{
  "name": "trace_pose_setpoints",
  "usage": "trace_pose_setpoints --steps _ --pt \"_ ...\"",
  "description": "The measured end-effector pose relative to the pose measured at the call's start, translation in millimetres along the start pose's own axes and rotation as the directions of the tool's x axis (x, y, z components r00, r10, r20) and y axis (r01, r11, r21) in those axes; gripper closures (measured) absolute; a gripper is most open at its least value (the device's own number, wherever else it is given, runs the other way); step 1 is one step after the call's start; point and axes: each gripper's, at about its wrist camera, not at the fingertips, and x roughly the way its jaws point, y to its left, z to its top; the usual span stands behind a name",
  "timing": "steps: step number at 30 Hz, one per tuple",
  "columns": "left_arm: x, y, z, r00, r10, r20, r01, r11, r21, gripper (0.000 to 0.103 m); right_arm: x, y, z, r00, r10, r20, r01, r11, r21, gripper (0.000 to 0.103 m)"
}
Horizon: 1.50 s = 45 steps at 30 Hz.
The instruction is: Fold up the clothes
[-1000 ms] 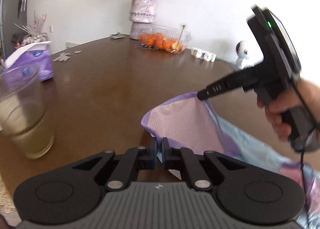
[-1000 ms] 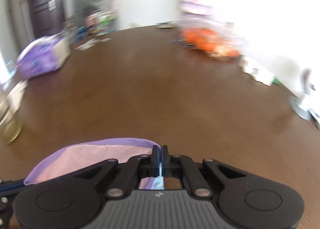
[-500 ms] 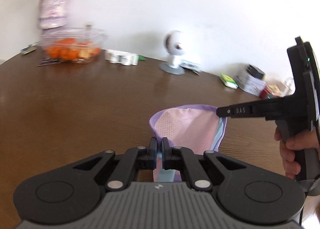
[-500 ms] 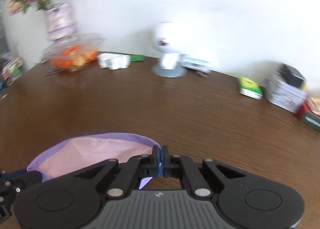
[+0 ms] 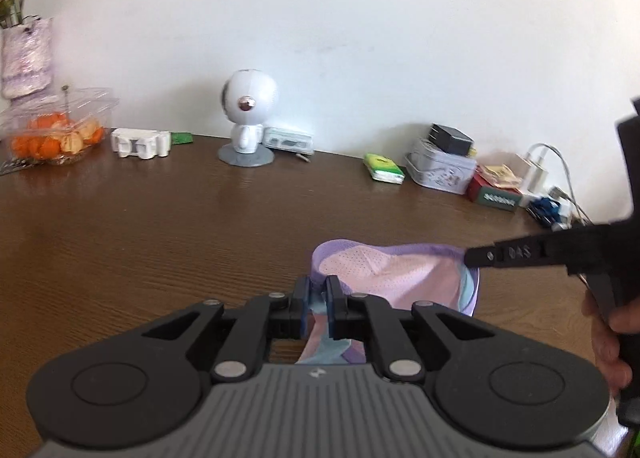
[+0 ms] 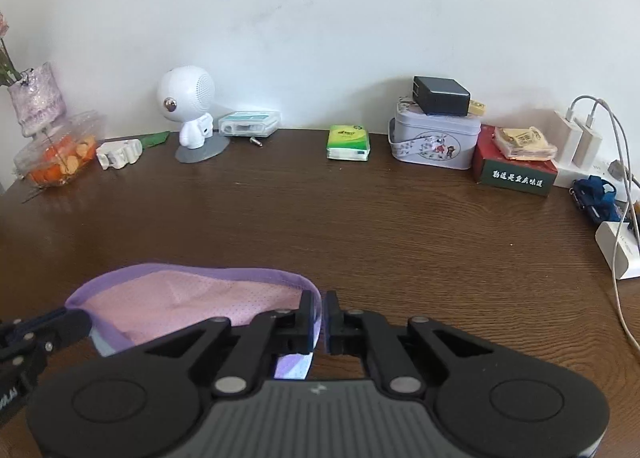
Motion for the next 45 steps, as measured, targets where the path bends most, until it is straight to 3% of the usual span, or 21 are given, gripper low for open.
trace_pose_setpoints --steps 1,4,5,6,9,11,14,17,18,20,21,22,32,35,37,39,40,41,43,45 --pt "-7 6 0 1.0 -0.015 0.008 0.015 1.0 -0.026 0.066 -11 4 -5 1.0 0.021 0.011 -0.02 1.0 -0.021 0.091" --pt "-48 13 -5 0.999 -0.043 0.008 0.043 0.999 -0.018 0.062 -47 18 -19 0.995 0.085 0.045 -0.08 0.993 -0.092 0.08" --pt "-65 12 -9 0.998 -0.056 -0.004 0.056 0.998 0.006 0.061 -66 24 -29 0.993 0.105 0.053 -0.097 0.987 -0.125 0.071" --pt "-82 12 -13 0.998 -0.068 -0.016 0.069 0.997 0.029 0.055 -84 30 -42 0.99 0.127 0.059 -0.118 0.983 -0.144 0.067" --pt "-133 7 -54 0.993 -0.09 -0.074 0.101 0.983 0.153 0.045 -128 40 -93 0.98 0.194 0.04 -0.185 0.969 -0.164 0.066" --pt "-160 3 -89 0.99 -0.081 -0.116 0.103 0.974 0.201 0.045 -153 44 -135 0.969 0.248 0.017 -0.243 0.958 -0.153 0.066" --pt "-183 2 -131 0.979 -0.117 -0.165 0.148 0.971 0.188 0.045 -177 44 -185 0.945 0.326 0.003 -0.323 0.939 -0.12 0.066" --pt "-189 2 -150 0.972 -0.147 -0.185 0.175 0.974 0.144 0.045 -186 54 -216 0.932 0.363 0.005 -0.36 0.925 -0.117 0.066" --pt "-189 1 -153 0.97 -0.157 -0.188 0.185 0.972 0.142 0.046 -185 58 -223 0.93 0.367 0.0 -0.365 0.923 -0.119 0.067" --pt "-184 0 -158 0.97 -0.14 -0.198 0.172 0.973 0.154 0.061 -180 64 -232 0.936 0.352 0.002 -0.349 0.929 -0.124 0.069" --pt "-183 0 -161 0.969 -0.132 -0.209 0.167 0.973 0.162 0.083 -178 67 -236 0.938 0.347 0.002 -0.344 0.931 -0.125 0.082" --pt "-181 0 -163 0.966 -0.128 -0.223 0.168 0.971 0.169 0.09 -173 69 -240 0.936 0.351 -0.009 -0.349 0.929 -0.126 0.09" --pt "-223 2 -195 0.954 -0.163 -0.253 0.22 0.951 0.217 0.1 -210 56 -276 0.948 0.314 -0.049 -0.317 0.941 -0.118 0.099" --pt "-248 8 -204 0.959 -0.174 -0.222 0.228 0.942 0.245 0.092 -240 50 -293 0.947 0.322 -0.017 -0.32 0.936 -0.146 0.1" --pt "-264 13 -205 0.964 -0.195 -0.179 0.238 0.935 0.262 0.061 -261 41 -300 0.938 0.343 0.051 -0.329 0.927 -0.179 0.095" --pt "-269 14 -203 0.969 -0.21 -0.133 0.241 0.924 0.295 0.046 -273 33 -302 0.928 0.358 0.1 -0.33 0.918 -0.22 0.087" --pt "-265 13 -201 0.969 -0.206 -0.133 0.238 0.92 0.311 0.046 -271 32 -301 0.924 0.368 0.106 -0.336 0.912 -0.236 0.081" --pt "-259 11 -199 0.97 -0.198 -0.14 0.233 0.918 0.32 0.046 -266 33 -298 0.92 0.378 0.101 -0.344 0.905 -0.251 0.069" --pt "-244 11 -191 0.967 -0.205 -0.149 0.243 0.917 0.317 0.049 -251 40 -293 0.92 0.384 0.078 -0.35 0.894 -0.279 0.066" --pt "-231 10 -185 0.952 -0.25 -0.176 0.294 0.903 0.314 0.049 -237 48 -290 0.932 0.358 0.064 -0.323 0.897 -0.302 0.066"
